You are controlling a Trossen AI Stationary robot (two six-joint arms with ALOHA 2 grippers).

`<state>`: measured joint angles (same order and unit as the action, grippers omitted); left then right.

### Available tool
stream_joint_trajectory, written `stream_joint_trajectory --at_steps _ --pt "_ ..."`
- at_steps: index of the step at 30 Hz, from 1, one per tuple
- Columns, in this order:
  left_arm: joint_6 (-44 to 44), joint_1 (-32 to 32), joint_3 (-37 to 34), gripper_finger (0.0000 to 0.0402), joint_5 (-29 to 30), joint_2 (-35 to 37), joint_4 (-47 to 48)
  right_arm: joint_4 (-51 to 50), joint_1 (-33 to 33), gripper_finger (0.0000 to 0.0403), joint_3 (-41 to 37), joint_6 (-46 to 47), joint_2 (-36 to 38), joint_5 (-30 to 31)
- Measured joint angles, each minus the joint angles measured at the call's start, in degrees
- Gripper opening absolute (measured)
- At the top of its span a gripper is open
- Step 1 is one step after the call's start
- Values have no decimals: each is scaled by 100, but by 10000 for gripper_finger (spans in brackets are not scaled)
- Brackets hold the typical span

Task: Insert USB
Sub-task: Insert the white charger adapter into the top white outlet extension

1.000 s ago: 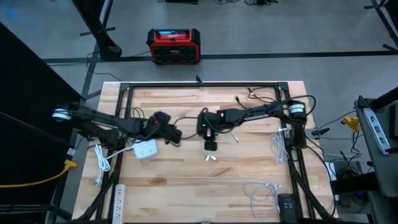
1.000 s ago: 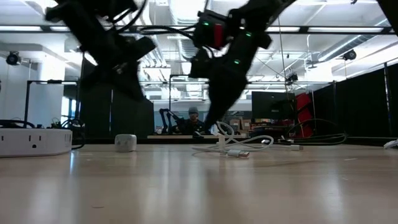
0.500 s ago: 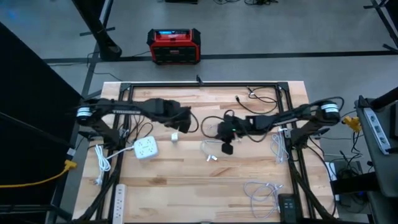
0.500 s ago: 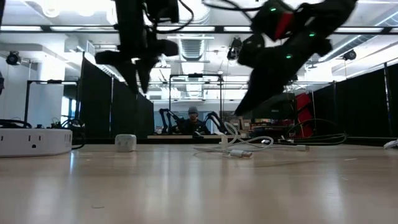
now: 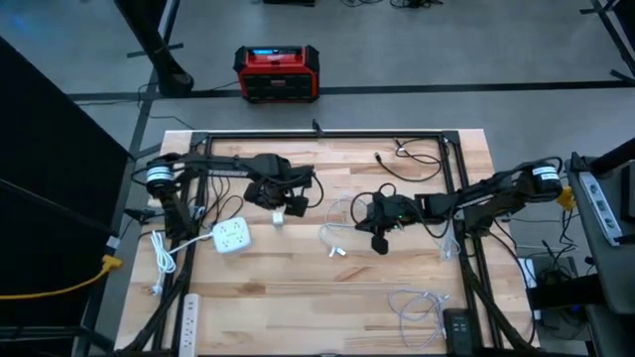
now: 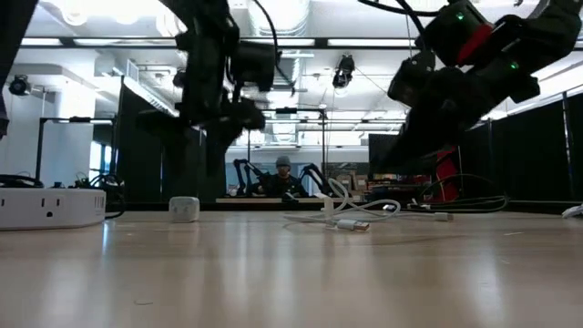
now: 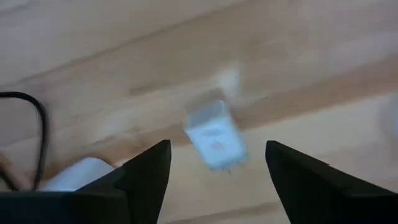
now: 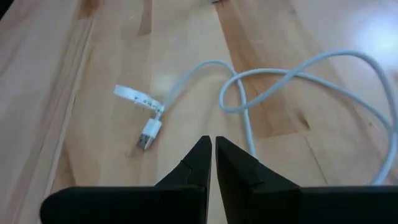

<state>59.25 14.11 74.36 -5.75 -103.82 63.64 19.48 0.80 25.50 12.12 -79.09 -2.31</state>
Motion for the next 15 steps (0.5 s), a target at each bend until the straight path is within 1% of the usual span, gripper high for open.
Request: stream_joint_trajectory --at_steps 4,8,11,15 --pt "-118 215 -3 255 -196 -109 -23 49 97 8 -29 3 -33 69" --pt "-252 434 -3 250 -578 -229 -67 185 146 8 -29 -6 -50 87" --pt "-333 607 -3 244 -982 -326 -180 228 159 8 -38 -14 -50 90" --pt "-488 815 -3 238 -1328 -497 -263 230 159 8 -50 -14 -52 96"
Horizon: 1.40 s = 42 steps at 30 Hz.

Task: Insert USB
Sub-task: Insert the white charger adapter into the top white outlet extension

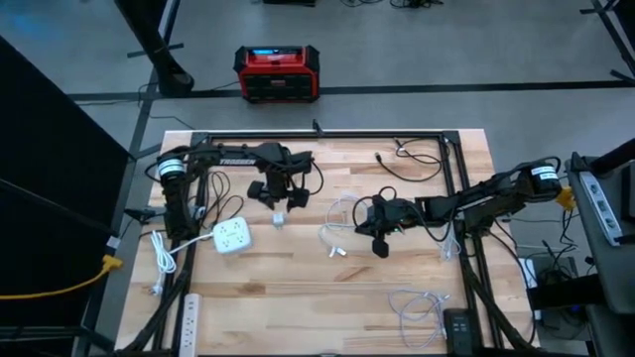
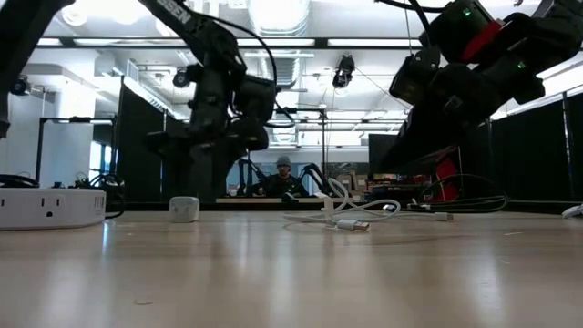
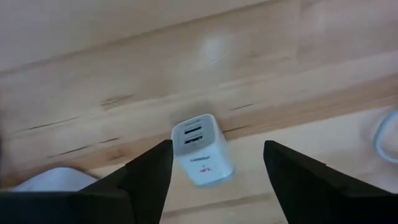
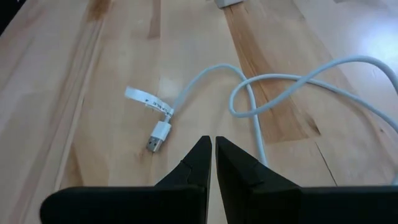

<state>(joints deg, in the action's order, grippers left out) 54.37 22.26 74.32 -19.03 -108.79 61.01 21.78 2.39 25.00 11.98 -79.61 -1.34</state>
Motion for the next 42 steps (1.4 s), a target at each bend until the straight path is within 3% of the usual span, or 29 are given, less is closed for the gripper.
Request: stream_joint_trajectory --at_steps 9,21,29,42 --pt "-402 254 0 226 -602 -577 128 -2 0 8 -27 1 -8 0" --pt "-650 754 0 211 -762 -645 195 -2 2 8 -36 1 -44 -2" --pt "-740 947 0 192 -1664 -645 266 -4 11 8 -64 1 -44 -2" --pt "-874 988 -33 181 -1495 -689 587 -4 11 8 -71 5 -44 -4"
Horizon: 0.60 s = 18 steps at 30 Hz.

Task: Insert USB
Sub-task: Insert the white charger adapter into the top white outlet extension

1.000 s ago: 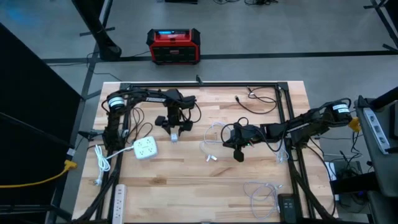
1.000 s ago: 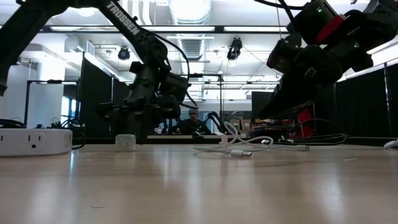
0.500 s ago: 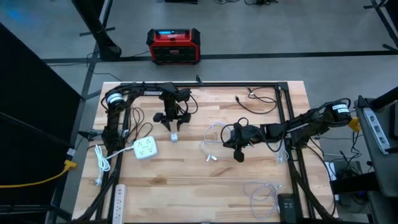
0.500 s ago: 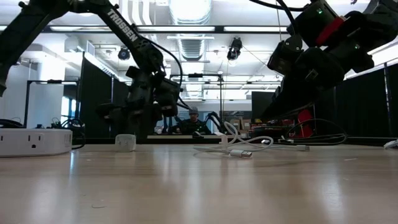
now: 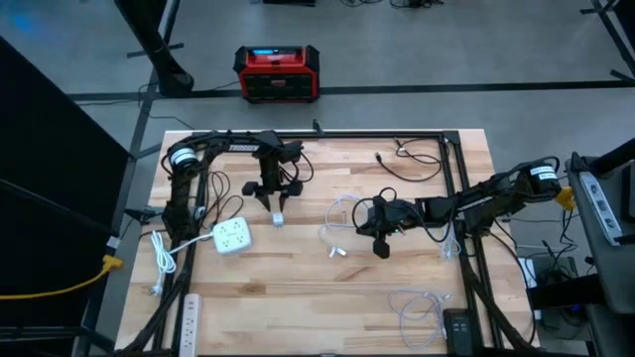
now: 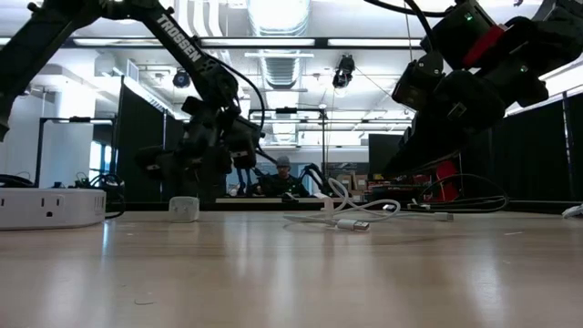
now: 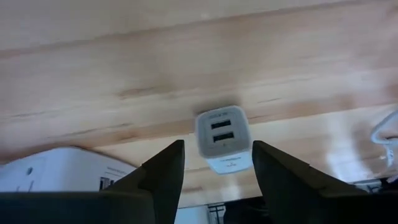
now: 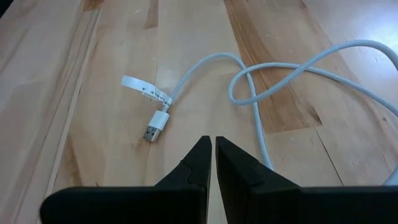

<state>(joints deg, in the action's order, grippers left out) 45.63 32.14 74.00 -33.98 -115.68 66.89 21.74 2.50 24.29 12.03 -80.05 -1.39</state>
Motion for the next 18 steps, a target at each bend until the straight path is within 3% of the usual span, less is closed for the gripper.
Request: stream_joint_trajectory --at_steps 11,18 --pt "-121 -7 28 225 -294 -319 -5 -2 37 8 0 103 0 -4" --pt "-398 -7 31 239 -203 -293 893 -2 39 8 0 105 0 -2"
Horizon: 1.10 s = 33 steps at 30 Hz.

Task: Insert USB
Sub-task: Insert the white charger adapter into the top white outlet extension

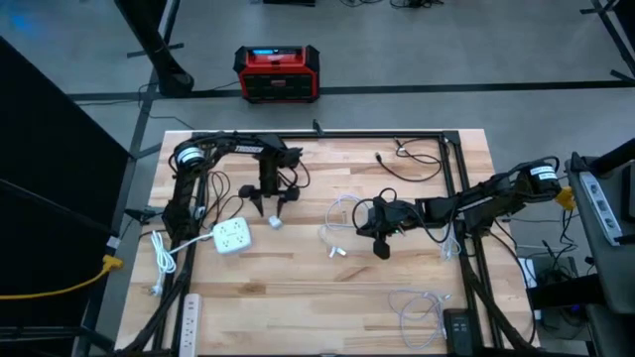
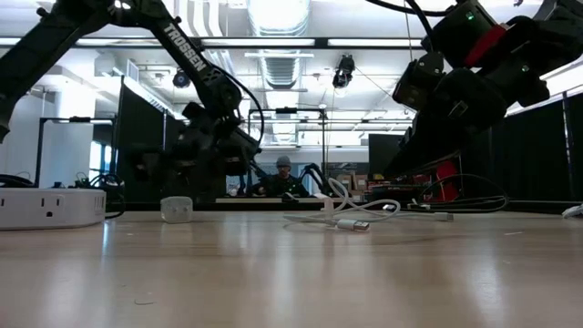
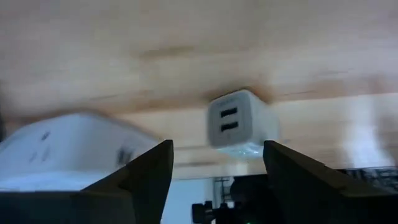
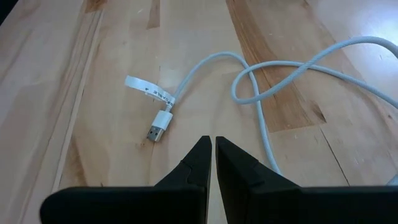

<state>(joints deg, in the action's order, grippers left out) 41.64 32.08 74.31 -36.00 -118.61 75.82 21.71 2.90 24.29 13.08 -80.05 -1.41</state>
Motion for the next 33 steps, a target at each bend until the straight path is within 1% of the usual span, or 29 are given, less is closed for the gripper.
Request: stream_joint_trajectory --at_steps 4,8,19,23,29,33 --pt "0 2 -7 240 11 0 75 0 0 8 0 2 0 -1" --pt "42 0 -10 233 13 0 -81 0 0 8 0 2 0 0" --pt "173 -33 -23 215 -82 -52 -78 -2 42 8 0 57 0 2" --pt "193 -134 -23 221 -250 -52 -79 -7 85 8 0 54 0 4" --pt "255 -353 -103 237 -265 -52 -110 -14 101 8 0 35 0 2" --pt "433 -396 -189 244 -266 -52 -371 -17 101 8 0 28 0 2"
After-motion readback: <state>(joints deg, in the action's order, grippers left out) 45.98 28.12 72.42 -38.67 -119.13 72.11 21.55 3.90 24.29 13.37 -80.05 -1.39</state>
